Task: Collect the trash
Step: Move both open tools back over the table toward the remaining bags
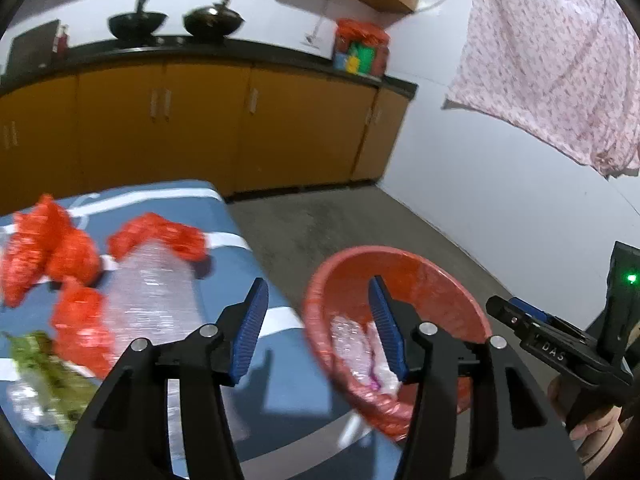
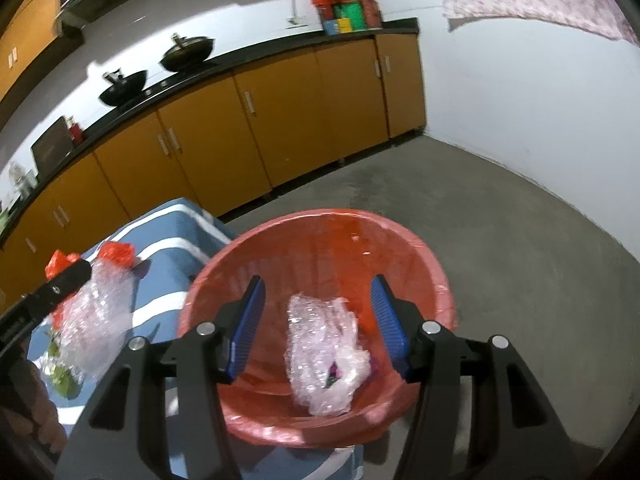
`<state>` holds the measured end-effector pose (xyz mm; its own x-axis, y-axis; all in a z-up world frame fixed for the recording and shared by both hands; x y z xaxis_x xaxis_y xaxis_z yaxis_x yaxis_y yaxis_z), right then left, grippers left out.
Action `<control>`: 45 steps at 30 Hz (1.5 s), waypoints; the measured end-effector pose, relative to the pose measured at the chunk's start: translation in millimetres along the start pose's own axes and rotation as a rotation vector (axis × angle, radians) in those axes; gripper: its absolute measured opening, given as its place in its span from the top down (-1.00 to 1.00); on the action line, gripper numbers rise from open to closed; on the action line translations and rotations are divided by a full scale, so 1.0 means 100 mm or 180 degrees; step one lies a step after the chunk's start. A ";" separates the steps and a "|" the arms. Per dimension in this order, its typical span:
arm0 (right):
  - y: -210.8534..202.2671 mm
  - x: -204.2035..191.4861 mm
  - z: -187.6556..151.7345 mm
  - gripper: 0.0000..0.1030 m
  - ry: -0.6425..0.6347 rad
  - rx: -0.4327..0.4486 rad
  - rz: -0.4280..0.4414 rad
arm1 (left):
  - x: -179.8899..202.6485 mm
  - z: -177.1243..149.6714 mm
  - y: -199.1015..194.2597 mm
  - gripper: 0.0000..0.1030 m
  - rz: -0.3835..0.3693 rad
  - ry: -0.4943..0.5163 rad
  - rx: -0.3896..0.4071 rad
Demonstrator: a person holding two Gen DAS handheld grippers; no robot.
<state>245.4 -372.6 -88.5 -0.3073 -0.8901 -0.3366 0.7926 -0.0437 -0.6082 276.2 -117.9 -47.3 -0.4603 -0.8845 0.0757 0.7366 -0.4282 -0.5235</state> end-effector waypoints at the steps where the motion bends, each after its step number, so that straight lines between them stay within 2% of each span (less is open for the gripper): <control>1: -0.01 -0.09 -0.02 -0.06 -0.0049 -0.0006 0.0031 | -0.05 0.00 -0.05 -0.09 0.0039 -0.0007 0.0026; 6: -0.06 -0.56 -0.15 -0.06 -0.0273 -0.0092 0.0260 | -0.52 -0.13 -0.43 -0.13 0.0436 -0.0122 0.0163; 8: -0.08 -0.77 -0.23 -0.06 -0.0367 -0.0144 0.0373 | -0.74 -0.22 -0.58 -0.15 0.0663 -0.0157 0.0188; 13: -0.06 -1.42 -0.51 -0.06 -0.0655 -0.0321 0.0707 | -1.22 -0.51 -0.86 -0.34 0.1196 -0.0192 0.0157; 16: -0.04 -1.78 -0.66 -0.07 -0.0805 -0.0414 0.0869 | -1.53 -0.69 -0.97 -0.38 0.1420 -0.0291 0.0078; 20: 0.00 -2.16 -0.84 -0.19 -0.0998 -0.0506 0.0999 | -1.89 -0.92 -1.13 -0.43 0.1633 -0.0428 0.0003; 21: 0.01 -2.25 -0.90 -0.19 -0.1052 -0.0534 0.1024 | -1.95 -0.97 -1.16 -0.50 0.1674 -0.0457 -0.0012; 28: 0.22 -2.52 -1.11 -0.25 -0.1265 -0.0644 0.0914 | -2.17 -1.17 -1.28 -0.61 0.1757 -0.0554 -0.0064; 36: 0.53 -2.43 -1.16 -0.23 -0.1310 -0.0709 0.0637 | -2.15 -1.24 -1.22 -0.75 0.1591 -0.0476 -0.0104; 39: 0.59 -2.38 -1.17 -0.01 -0.1320 -0.0738 0.0580 | -2.10 -1.24 -1.14 -0.78 0.1531 -0.0404 -0.0148; 41: 0.62 -2.34 -1.16 0.28 -0.1306 -0.0755 0.0550 | -2.07 -1.25 -1.08 -0.78 0.1485 -0.0369 -0.0190; 43: 0.64 -2.29 -1.14 0.46 -0.1286 -0.0752 0.0518 | -2.04 -1.25 -1.04 -0.78 0.1450 -0.0352 -0.0225; 45: 0.64 -2.25 -1.12 0.56 -0.1250 -0.0741 0.0518 | -2.02 -1.26 -0.99 -0.78 0.1421 -0.0335 -0.0264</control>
<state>306.9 -124.5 -132.3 0.0684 -0.9829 -0.1710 0.6612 0.1730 -0.7300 234.0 126.5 -118.2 -0.0514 -0.9947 -0.0891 0.8072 0.0112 -0.5902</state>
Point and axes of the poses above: each gripper's, at about its wrist camera, not at the fingertips, and y roughly the way its jaws point, x to its right, z to its top, the point moved 3 cm from there along y, roughly the way its jaws point, and after that the axes turned 10 degrees about y, right-handed, at the moved point
